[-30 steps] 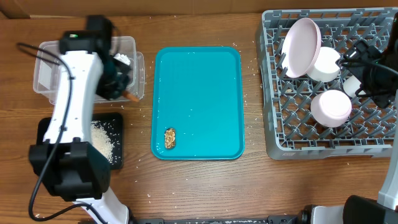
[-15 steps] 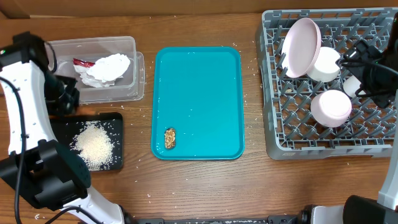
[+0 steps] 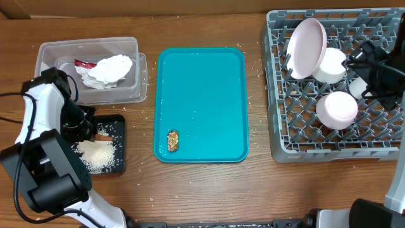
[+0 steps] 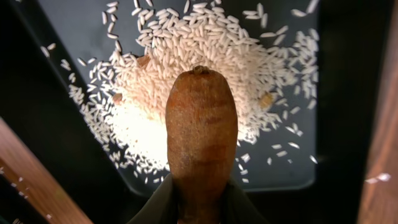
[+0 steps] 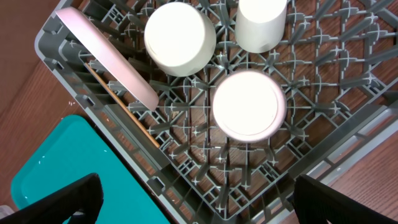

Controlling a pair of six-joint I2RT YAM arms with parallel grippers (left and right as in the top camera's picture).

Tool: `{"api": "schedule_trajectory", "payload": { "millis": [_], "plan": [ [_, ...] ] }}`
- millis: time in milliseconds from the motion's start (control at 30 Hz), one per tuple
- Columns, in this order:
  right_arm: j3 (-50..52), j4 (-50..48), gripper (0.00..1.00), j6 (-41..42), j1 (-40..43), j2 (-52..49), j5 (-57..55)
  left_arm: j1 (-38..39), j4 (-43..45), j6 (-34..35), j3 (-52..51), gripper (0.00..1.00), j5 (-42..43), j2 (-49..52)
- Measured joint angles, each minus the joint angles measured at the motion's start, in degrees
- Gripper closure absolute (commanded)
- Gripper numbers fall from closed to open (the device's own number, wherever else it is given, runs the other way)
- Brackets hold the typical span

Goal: Sort waste into correct bins and load items into the dishwasher
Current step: 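Lower the carrot onto the black tray and open the left gripper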

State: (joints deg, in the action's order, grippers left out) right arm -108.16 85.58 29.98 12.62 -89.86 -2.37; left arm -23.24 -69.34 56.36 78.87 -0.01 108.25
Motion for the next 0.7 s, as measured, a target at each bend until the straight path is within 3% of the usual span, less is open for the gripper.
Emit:
{"api": "schedule_trajectory", "payload": {
  "millis": [167, 233, 267, 300, 333, 700],
  "plan": [
    [0.0, 0.0, 0.00, 0.0, 0.0, 0.0, 0.0, 0.0, 1.0, 0.2, -1.4, 0.78, -1.2, 0.0],
    [0.0, 0.0, 0.00, 0.0, 0.0, 0.0, 0.0, 0.0, 1.2, 0.2, -1.4, 0.71, -2.1, 0.0],
    [0.0, 0.0, 0.00, 0.0, 0.0, 0.0, 0.0, 0.0, 1.2, 0.2, -1.4, 0.52, -2.4, 0.0],
    [0.0, 0.0, 0.00, 0.0, 0.0, 0.0, 0.0, 0.0, 1.2, 0.3, -1.4, 0.09, -2.8, 0.0],
    [0.0, 0.0, 0.00, 0.0, 0.0, 0.0, 0.0, 0.0, 1.2, 0.3, -1.4, 0.01, -3.1, 0.0],
    [0.0, 0.0, 0.00, 0.0, 0.0, 0.0, 0.0, 0.0, -3.2, -3.7, -1.0, 0.00, -3.5, 0.0]
  ]
}}
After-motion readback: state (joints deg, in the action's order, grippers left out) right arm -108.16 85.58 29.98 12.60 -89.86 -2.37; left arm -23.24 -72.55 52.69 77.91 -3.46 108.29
